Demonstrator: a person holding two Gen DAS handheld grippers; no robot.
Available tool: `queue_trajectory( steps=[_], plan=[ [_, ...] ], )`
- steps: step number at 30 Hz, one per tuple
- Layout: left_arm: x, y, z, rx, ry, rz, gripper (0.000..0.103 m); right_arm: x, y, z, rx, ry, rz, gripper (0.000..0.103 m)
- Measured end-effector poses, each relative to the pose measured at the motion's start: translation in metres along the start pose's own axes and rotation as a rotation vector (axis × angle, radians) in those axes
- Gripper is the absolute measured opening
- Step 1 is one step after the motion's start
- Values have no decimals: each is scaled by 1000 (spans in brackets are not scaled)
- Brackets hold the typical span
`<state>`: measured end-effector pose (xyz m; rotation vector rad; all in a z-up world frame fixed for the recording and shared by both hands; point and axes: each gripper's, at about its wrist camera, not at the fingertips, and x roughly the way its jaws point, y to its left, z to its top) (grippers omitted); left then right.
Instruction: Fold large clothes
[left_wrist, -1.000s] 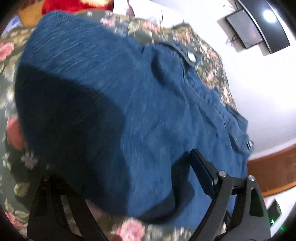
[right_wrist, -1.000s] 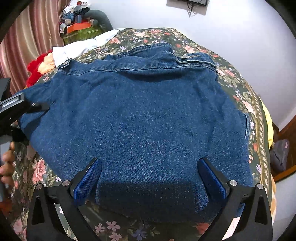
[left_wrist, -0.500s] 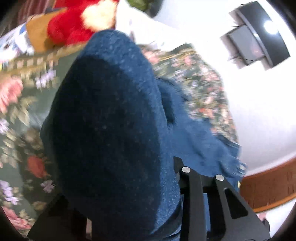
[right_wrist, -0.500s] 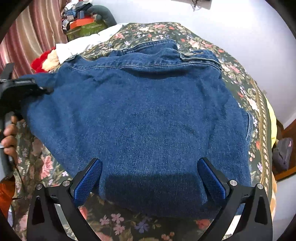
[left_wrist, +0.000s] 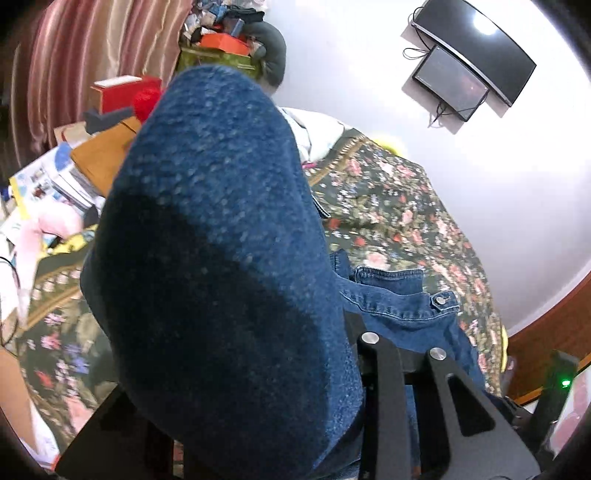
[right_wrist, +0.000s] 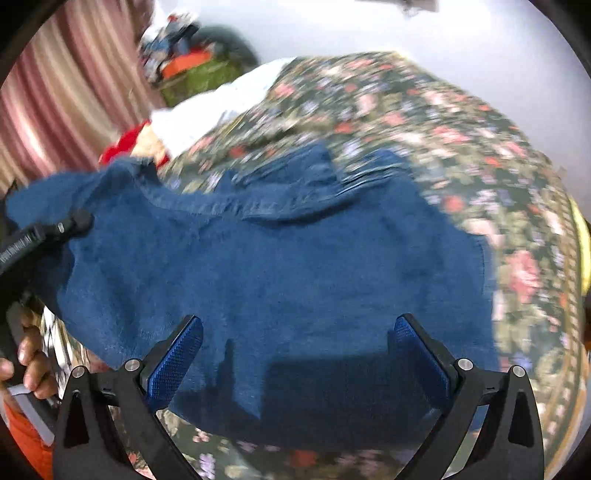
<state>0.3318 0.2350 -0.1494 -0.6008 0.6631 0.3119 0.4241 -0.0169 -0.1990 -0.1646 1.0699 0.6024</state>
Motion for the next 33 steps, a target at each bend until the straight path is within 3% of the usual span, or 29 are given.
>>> queue_trajectory(
  steps=[2, 6, 8, 11, 13, 16, 21, 25, 29, 33],
  plan=[
    [-2, 11, 0, 0, -1, 11, 32, 22, 22, -5, -47, 45, -1, 103],
    [-4, 9, -8, 28, -7, 64, 32, 42, 48, -14, -138, 42, -66, 103],
    [-7, 7, -8, 27, -10, 86, 31, 45, 47, -11, -138, 64, -60, 103],
    [-10, -5, -4, 39, -25, 83, 31, 35, 33, -5, -101, 90, 16, 103],
    [-13, -18, -1, 63, -37, 72, 31, 15, 17, -5, -35, 73, 68, 103],
    [-18, -49, 5, 109, -60, 48, 31, -20, -1, -13, 2, 12, 64, 103],
    [-30, -124, 2, 225, -108, -20, 31, -87, -63, -25, 56, -136, -103, 103],
    [-32, -190, -23, 375, -125, -69, 31, -142, -129, -46, 225, -220, -113, 103],
    [-16, -252, -71, 582, -59, -107, 31, -179, -178, -69, 337, -267, -144, 103],
    [22, -276, -128, 780, 141, -128, 32, -202, -206, -91, 406, -279, -171, 103]
  ],
)
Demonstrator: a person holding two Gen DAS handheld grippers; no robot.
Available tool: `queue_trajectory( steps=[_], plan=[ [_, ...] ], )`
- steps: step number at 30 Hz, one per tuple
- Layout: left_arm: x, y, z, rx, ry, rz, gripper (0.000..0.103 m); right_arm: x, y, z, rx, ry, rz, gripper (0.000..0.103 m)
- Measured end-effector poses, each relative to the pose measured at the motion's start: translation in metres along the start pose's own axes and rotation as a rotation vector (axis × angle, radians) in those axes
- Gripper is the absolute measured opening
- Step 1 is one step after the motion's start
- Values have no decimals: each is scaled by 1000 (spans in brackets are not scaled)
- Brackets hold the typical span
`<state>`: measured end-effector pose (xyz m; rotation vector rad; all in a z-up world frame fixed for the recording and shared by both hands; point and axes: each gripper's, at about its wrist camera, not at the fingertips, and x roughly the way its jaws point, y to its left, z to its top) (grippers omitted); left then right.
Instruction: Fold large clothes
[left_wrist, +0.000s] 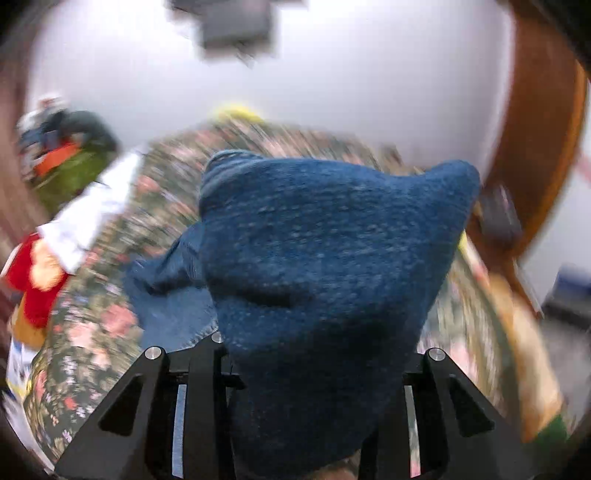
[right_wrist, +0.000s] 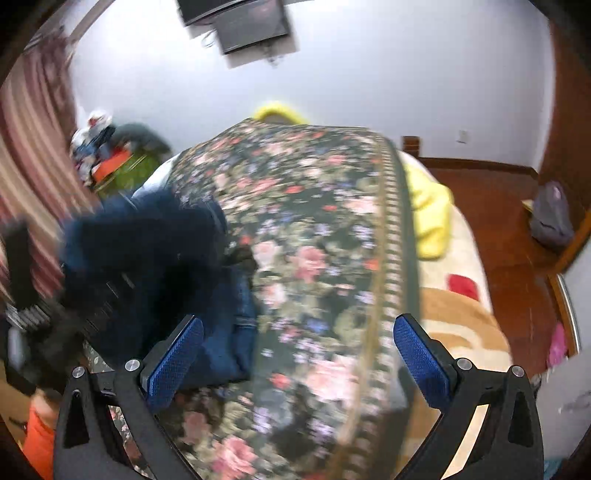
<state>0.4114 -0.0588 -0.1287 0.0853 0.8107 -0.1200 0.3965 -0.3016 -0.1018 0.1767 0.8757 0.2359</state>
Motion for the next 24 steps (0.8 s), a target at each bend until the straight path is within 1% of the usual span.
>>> queue_trajectory(
  steps=[2, 3, 6, 7, 8, 9, 10, 11, 12, 14, 17, 18, 19, 20, 21, 22, 23, 24],
  plan=[
    [19, -15, -21, 64, 95, -43, 34, -6, -11, -5, 15, 9, -7, 103],
    [22, -19, -29, 90, 112, -43, 35, -7, -15, -9, 15, 15, -11, 103],
    [12, -26, -42, 180, 111, -23, 38, -5, -18, -17, -1, 32, -20, 103],
    [9, -26, -46, 188, 119, -27, 41, -4, -17, -20, -11, 41, -19, 103],
    [4, -29, -49, 194, 134, -34, 48, -3, -15, -22, -20, 45, -17, 103],
    [0, -27, -52, 195, 145, -51, 54, -1, -12, -23, -27, 48, -15, 103],
    [-5, -26, -55, 189, 157, -79, 67, -1, -10, -24, -33, 49, -10, 103],
    [-11, -20, -55, 177, 167, -110, 72, -1, -7, -25, -38, 49, -3, 103],
    [-19, -16, -56, 163, 167, -135, 72, -1, -4, -26, -43, 49, 7, 103],
    [-33, -5, -59, 145, 159, -163, 72, -1, 6, -25, -55, 46, 26, 103],
    [-55, 18, -61, 97, 128, -179, 72, 1, 26, -21, -81, 39, 58, 103],
    [-63, 27, -60, 81, 104, -182, 72, 3, 34, -19, -91, 38, 68, 103],
    [-68, 34, -58, 72, 81, -178, 72, 5, 43, -17, -101, 35, 80, 103],
    [-74, 43, -57, 63, 52, -158, 73, 7, 52, -16, -109, 33, 93, 103],
    [-80, 51, -55, 55, 19, -117, 75, 7, 59, -15, -114, 34, 105, 103],
    [-85, 60, -54, 51, -10, -72, 80, 10, 70, -14, -120, 39, 130, 103],
    [-88, 68, -53, 48, -32, -30, 84, 12, 78, -14, -126, 44, 146, 103],
    [-88, 76, -52, 40, -41, -5, 85, 15, 88, -14, -139, 48, 162, 103]
  ],
)
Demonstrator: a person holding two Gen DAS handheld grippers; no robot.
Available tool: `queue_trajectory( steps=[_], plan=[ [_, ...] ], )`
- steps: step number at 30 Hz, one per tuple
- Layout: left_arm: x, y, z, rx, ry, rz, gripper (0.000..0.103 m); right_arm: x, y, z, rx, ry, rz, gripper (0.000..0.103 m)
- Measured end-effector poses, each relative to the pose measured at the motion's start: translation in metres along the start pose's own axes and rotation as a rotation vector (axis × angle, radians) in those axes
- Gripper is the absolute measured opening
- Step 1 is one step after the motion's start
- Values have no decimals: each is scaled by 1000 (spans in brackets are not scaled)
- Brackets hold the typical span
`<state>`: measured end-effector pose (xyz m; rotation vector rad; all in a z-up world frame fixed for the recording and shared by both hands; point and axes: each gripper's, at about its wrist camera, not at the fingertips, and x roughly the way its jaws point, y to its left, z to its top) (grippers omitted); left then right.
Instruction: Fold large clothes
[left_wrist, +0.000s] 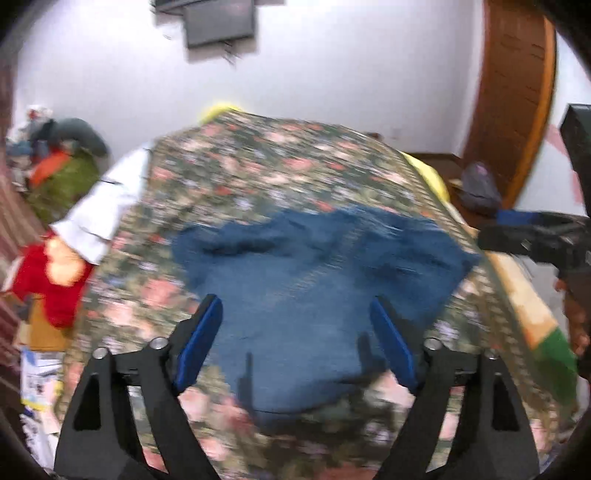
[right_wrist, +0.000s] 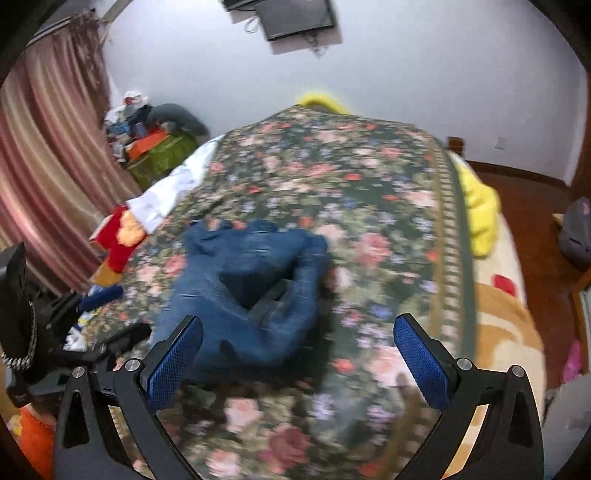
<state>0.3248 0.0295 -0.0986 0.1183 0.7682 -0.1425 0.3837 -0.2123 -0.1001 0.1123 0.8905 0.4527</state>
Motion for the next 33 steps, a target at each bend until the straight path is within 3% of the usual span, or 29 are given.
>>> queue_trajectory(
  steps=[3, 8, 10, 13, 16, 19, 24, 28, 30, 33],
  plan=[
    [14, 26, -4, -68, 37, 26, 85, 16, 19, 2, -56, 14, 7, 103],
    [54, 39, -33, -96, 184, 32, 85, 56, 18, -8, -78, 102, -81, 103],
    [63, 39, -48, -108, 208, -7, 87, 70, 7, -23, -62, 145, -94, 103],
    [63, 46, -63, -174, 208, -48, 99, 83, -15, -46, -17, 202, -95, 103],
    [73, 51, -78, -260, 252, -127, 100, 88, -32, -62, 42, 236, -64, 103],
    [71, 51, -89, -283, 246, -147, 100, 87, -41, -72, 104, 261, -32, 103],
    [58, 49, -96, -230, 267, -133, 100, 77, -33, -74, 36, 295, -78, 103],
    [47, 58, -96, -151, 288, -24, 99, 54, -31, -63, -7, 252, -107, 103],
    [39, 67, -90, -130, 253, 21, 99, 40, -29, -53, -18, 207, -110, 103],
    [30, 80, -70, -140, 201, 31, 99, 27, -25, -37, -33, 153, -103, 103]
  ],
)
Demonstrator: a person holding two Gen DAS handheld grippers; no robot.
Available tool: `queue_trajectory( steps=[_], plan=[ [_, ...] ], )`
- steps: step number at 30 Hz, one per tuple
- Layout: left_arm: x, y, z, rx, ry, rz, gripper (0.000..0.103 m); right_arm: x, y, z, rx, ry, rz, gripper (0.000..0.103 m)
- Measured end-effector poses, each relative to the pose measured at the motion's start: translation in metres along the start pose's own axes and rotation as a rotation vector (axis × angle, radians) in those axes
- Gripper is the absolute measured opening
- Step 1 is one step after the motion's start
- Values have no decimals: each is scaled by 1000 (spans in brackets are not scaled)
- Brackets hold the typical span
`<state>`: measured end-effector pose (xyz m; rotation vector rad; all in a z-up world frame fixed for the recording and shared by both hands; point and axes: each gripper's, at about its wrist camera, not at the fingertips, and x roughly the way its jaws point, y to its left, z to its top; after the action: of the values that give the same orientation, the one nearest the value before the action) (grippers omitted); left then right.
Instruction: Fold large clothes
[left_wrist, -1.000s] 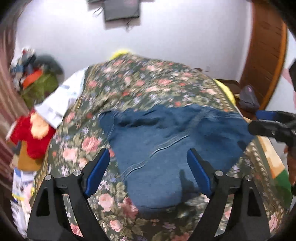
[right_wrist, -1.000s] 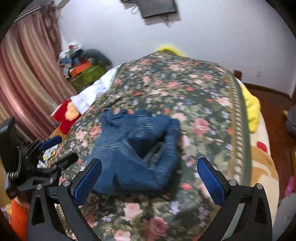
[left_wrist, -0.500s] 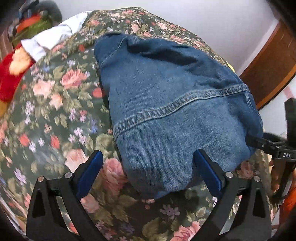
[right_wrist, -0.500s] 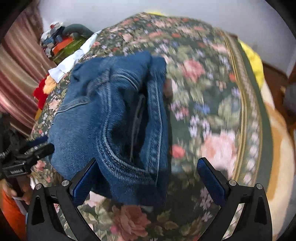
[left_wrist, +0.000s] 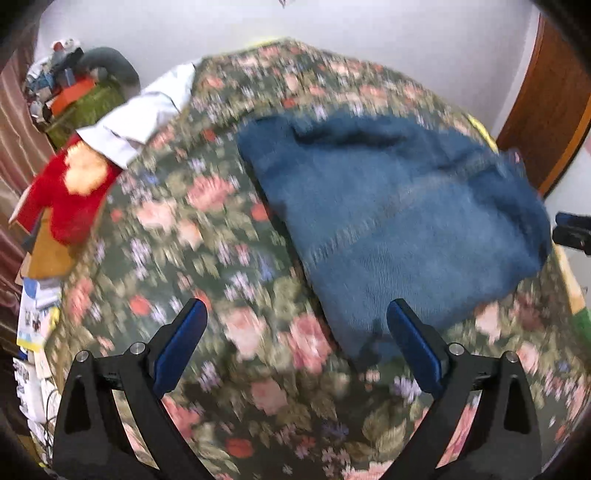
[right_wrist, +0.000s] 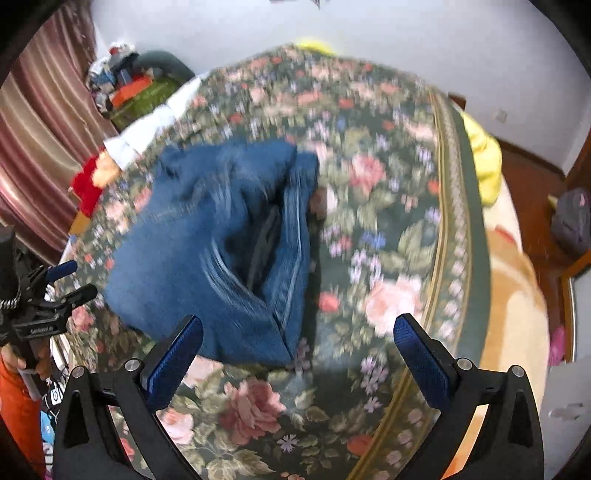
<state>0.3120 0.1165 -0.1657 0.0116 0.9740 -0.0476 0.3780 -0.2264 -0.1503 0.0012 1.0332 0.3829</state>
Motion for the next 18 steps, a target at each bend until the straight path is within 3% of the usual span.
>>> queue_trajectory(
  steps=[6, 15, 18],
  plan=[
    [22, 3, 59, -30, -31, -1, 99, 2, 9, 38, 12, -63, 12, 103],
    [95, 0, 119, -143, 10, -33, 99, 76, 20, 81, 4, 36, 18, 103],
    [122, 2, 133, -145, 43, -7, 99, 88, 15, 85, 29, 33, 47, 103]
  ],
)
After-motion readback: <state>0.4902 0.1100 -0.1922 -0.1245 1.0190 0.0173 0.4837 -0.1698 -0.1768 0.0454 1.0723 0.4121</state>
